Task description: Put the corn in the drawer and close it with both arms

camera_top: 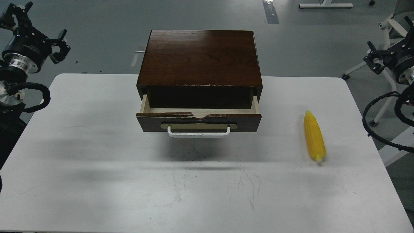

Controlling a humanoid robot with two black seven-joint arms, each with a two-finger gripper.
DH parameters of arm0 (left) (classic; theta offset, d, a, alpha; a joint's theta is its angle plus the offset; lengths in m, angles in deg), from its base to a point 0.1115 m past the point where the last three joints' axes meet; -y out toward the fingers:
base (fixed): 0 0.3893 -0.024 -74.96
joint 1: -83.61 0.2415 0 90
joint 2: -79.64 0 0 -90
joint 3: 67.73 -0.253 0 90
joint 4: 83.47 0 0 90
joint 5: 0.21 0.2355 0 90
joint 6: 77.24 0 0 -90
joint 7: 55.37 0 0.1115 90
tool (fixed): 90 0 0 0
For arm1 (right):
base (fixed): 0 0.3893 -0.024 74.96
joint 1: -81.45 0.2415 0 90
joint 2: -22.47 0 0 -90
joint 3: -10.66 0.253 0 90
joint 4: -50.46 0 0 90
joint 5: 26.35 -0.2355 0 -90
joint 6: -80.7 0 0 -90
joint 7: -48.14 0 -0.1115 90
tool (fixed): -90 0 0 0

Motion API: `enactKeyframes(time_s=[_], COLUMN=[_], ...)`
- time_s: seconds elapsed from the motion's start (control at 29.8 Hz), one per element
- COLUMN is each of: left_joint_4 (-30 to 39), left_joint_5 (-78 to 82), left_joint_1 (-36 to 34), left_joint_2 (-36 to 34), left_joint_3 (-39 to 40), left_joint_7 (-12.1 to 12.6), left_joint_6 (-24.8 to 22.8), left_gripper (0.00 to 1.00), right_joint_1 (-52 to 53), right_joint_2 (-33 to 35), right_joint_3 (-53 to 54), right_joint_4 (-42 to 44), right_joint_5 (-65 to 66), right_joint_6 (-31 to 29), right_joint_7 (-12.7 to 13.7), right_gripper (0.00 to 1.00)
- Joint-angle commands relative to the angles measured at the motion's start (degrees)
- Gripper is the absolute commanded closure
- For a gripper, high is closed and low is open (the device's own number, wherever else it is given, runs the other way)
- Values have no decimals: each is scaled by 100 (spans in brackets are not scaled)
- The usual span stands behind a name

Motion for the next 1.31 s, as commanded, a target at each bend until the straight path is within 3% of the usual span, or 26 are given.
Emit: enactKeyframes(time_s=[0.0, 0.37, 0.67, 0.97, 1.17, 1.27], left_joint_4=[0, -18, 35, 70, 175, 657], left_joint_5=[-3, -3, -47, -64, -135, -161], left_joint_1=[38, 257, 416, 460, 539, 591], left_joint_2=[1, -17, -16, -104, -131, -131], left_joint_3=[2, 2, 55, 64, 152, 187], left_joint_7=[0, -9, -9, -35, 9, 0], left_joint_6=[0, 0, 0, 0, 0, 0], left_gripper=[2, 2, 2, 2, 2, 2], right_joint_1=[-17, 132, 1387, 2453, 2638, 2568], right_joint_2=[-21, 84, 1129, 1350, 1639, 1911], right_joint_3=[9, -394, -2193, -3524, -3550, -3559], right_joint_4=[-6, -41, -59, -208, -1156, -1840], right_joint_5=[8, 131, 288, 2379, 4182, 4586], right_joint_6=[0, 0, 0, 0, 0, 0], right_joint_7=[-39, 13, 31, -22, -66, -75], right_gripper=[0, 0, 0, 0, 0, 0])
